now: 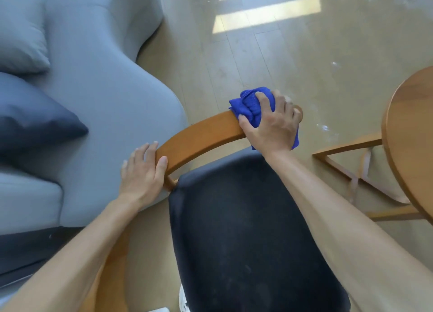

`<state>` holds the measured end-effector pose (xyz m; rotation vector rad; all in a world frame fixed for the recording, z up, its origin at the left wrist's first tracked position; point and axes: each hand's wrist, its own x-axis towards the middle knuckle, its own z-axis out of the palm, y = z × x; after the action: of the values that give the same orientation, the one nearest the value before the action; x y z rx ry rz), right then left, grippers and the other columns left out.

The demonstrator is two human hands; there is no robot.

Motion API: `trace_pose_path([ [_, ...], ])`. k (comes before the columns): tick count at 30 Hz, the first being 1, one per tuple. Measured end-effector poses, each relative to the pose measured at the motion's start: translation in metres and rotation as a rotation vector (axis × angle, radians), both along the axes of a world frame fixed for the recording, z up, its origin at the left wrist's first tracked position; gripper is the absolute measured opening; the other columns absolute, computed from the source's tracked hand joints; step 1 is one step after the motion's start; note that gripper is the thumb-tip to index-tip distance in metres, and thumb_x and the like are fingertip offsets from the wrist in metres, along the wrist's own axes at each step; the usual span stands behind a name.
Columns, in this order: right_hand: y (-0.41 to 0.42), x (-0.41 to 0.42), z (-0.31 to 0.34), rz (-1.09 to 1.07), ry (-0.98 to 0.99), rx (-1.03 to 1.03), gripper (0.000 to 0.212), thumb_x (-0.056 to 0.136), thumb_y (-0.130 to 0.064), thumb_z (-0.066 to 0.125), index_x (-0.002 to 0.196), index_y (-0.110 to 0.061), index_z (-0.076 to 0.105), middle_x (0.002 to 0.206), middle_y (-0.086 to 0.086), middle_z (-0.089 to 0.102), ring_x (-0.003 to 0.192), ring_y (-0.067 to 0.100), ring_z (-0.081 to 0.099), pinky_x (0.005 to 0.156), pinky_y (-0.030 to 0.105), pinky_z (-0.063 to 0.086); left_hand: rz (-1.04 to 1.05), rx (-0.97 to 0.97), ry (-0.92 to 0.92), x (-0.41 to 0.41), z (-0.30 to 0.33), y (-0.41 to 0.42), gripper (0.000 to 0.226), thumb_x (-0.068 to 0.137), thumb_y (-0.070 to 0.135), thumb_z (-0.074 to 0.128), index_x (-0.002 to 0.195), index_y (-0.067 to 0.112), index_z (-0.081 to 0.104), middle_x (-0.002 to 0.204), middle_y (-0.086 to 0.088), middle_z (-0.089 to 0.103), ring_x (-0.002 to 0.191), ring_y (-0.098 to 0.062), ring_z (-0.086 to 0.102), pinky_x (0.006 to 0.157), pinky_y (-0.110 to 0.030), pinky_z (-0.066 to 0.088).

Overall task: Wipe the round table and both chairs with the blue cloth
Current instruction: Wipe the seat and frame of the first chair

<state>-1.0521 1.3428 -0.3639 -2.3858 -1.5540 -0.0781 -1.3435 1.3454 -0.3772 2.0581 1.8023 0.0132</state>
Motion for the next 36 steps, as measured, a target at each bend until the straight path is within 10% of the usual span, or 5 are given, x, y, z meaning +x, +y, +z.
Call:
trace_pose_path([
  [10, -0.004, -0.044, -0.006, 0.501, -0.132, 0.035, 0.05, 0.091, -0.052, 0.048, 0.128, -0.022, 0.061, 0.134, 0.012, 0.055, 0.115, 0.033, 0.055, 0.086, 0.045, 0.042, 0.046, 0.06, -0.027, 0.003, -0.002, 0.0, 0.047, 0.097, 0.05, 0.026, 0.134, 0.023, 0.04, 0.134, -0.006, 0.041, 0.12, -0.032, 0.044, 0.094, -0.051, 0.04],
  [25, -0.046, -0.002, -0.016, -0.512, 0.35, 0.242, 0.058, 0.097, -0.039, 0.045, 0.148, -0.016, 0.033, 0.134, 0.012, 0.042, 0.118, 0.03, 0.046, 0.092, 0.039, 0.041, 0.017, 0.1, -0.006, 0.005, -0.002, -0.002, 0.047, 0.098, 0.046, 0.027, 0.131, 0.015, 0.041, 0.135, -0.012, 0.041, 0.118, -0.035, 0.042, 0.089, -0.051, 0.041],
  [36, -0.104, -0.063, -0.007, 0.305, 0.218, 0.056, 0.042, 0.089, -0.015, 0.06, 0.13, -0.007, 0.056, 0.128, 0.019, 0.05, 0.11, 0.035, 0.053, 0.091, 0.049, 0.048, 0.002, 0.072, -0.037, 0.002, -0.003, 0.0, 0.05, 0.097, 0.049, 0.025, 0.133, 0.017, 0.04, 0.135, -0.012, 0.042, 0.12, -0.034, 0.041, 0.09, -0.051, 0.04],
])
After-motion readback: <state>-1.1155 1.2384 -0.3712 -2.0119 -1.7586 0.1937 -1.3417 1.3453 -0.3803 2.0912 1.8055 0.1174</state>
